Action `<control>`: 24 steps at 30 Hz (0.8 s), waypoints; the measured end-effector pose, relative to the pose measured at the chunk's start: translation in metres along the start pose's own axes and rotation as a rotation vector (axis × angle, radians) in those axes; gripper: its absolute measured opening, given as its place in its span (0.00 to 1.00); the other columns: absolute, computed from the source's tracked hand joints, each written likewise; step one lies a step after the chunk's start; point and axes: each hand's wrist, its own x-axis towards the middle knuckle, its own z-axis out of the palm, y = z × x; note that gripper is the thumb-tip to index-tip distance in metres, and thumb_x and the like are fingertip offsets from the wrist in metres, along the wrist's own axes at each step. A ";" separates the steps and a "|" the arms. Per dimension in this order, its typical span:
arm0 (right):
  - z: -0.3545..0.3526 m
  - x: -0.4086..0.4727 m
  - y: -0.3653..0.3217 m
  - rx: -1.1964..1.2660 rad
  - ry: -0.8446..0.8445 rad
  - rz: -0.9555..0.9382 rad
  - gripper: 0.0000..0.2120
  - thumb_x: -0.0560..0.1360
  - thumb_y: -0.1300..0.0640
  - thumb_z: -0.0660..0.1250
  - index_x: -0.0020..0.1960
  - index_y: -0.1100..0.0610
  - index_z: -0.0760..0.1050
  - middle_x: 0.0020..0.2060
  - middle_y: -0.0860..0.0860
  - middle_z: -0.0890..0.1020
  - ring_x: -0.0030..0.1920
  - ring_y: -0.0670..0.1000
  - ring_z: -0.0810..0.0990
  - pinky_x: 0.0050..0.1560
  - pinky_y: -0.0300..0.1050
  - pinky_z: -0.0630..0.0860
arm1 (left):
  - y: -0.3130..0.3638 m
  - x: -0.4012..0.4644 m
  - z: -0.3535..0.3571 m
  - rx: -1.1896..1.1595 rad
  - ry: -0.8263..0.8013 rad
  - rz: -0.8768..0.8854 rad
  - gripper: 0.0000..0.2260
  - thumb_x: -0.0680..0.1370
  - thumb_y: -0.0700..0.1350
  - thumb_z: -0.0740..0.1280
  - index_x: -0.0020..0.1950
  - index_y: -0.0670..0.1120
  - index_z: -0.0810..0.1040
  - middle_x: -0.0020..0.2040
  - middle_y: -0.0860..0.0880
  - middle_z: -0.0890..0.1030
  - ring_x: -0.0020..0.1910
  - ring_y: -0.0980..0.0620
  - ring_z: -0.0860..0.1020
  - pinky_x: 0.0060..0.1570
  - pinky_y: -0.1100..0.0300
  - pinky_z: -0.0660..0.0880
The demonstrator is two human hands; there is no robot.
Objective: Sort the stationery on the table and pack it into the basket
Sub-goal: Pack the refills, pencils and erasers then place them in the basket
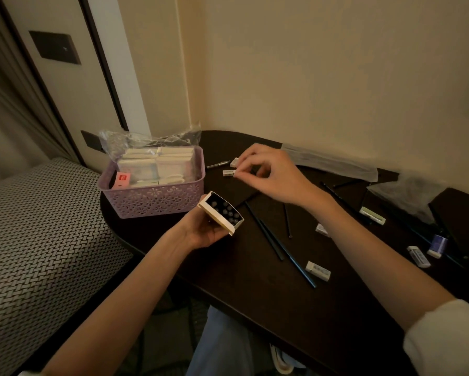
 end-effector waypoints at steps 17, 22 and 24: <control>0.117 0.161 0.158 -0.522 -0.468 0.193 0.29 0.78 0.67 0.59 0.77 0.58 0.56 0.77 0.55 0.55 0.77 0.53 0.55 0.75 0.51 0.59 | 0.019 0.008 -0.025 -0.073 -0.073 0.007 0.15 0.68 0.46 0.62 0.43 0.37 0.83 0.48 0.36 0.82 0.62 0.34 0.74 0.71 0.41 0.63; 0.133 0.171 0.173 -0.625 -0.476 0.108 0.19 0.78 0.64 0.60 0.68 0.59 0.71 0.67 0.59 0.72 0.66 0.60 0.72 0.62 0.53 0.72 | 0.023 0.007 -0.017 -0.063 -0.120 0.005 0.16 0.65 0.47 0.62 0.31 0.37 0.84 0.38 0.37 0.84 0.50 0.37 0.76 0.70 0.42 0.64; 0.134 0.172 0.172 -0.740 -0.385 0.011 0.11 0.78 0.64 0.61 0.59 0.61 0.76 0.58 0.60 0.77 0.59 0.60 0.75 0.55 0.53 0.72 | 0.024 0.008 -0.016 -0.079 -0.132 -0.003 0.17 0.66 0.47 0.62 0.31 0.37 0.84 0.38 0.36 0.83 0.49 0.36 0.77 0.68 0.42 0.65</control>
